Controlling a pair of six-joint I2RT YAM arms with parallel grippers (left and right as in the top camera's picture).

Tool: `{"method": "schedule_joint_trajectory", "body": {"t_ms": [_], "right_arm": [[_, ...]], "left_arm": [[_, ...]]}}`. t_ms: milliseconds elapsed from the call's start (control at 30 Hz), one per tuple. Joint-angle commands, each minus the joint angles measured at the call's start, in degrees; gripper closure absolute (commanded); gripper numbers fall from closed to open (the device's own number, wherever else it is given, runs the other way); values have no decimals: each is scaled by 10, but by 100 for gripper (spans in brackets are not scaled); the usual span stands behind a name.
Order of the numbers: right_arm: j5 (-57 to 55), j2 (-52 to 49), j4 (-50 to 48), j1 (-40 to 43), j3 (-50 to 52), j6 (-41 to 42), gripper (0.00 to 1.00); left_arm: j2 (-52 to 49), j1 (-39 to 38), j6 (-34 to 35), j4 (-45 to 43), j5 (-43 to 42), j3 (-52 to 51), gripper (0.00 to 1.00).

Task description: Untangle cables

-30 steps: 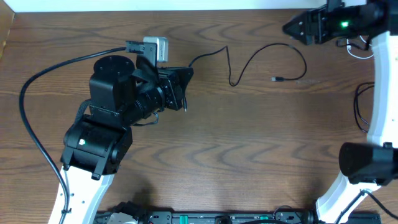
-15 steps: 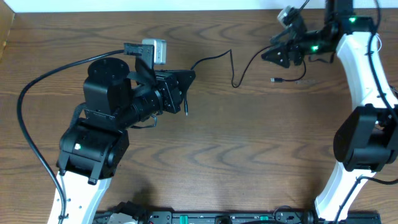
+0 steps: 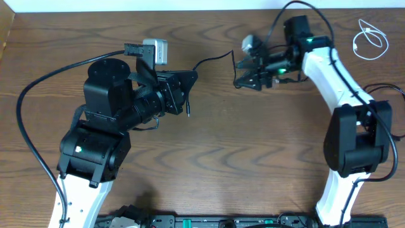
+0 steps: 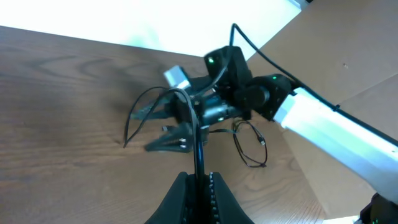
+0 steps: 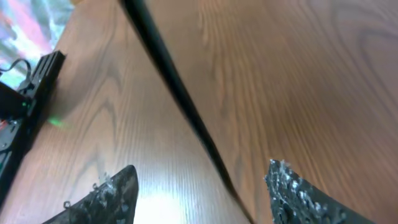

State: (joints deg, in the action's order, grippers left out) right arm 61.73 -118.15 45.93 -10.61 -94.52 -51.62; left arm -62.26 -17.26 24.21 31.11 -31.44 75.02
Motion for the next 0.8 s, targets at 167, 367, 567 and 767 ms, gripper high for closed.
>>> {"method": "schedule_joint_trajectory", "body": {"t_ms": [167,367,567,767], "right_arm": [[-115,-1,-135,-29,1,258,99],[-196,28,-132,14,-11,400,99],[-270,167,-125,92,-14,539,99],[-361,318,-164,219,-15,715,99]], "left_arm": [[1,3,0,1,-9,0,93],[-4,3,1,3,37,0,93],[-18,3,0,38,102,-1,73],[-47,3,0,61,101,-2,51]]}}
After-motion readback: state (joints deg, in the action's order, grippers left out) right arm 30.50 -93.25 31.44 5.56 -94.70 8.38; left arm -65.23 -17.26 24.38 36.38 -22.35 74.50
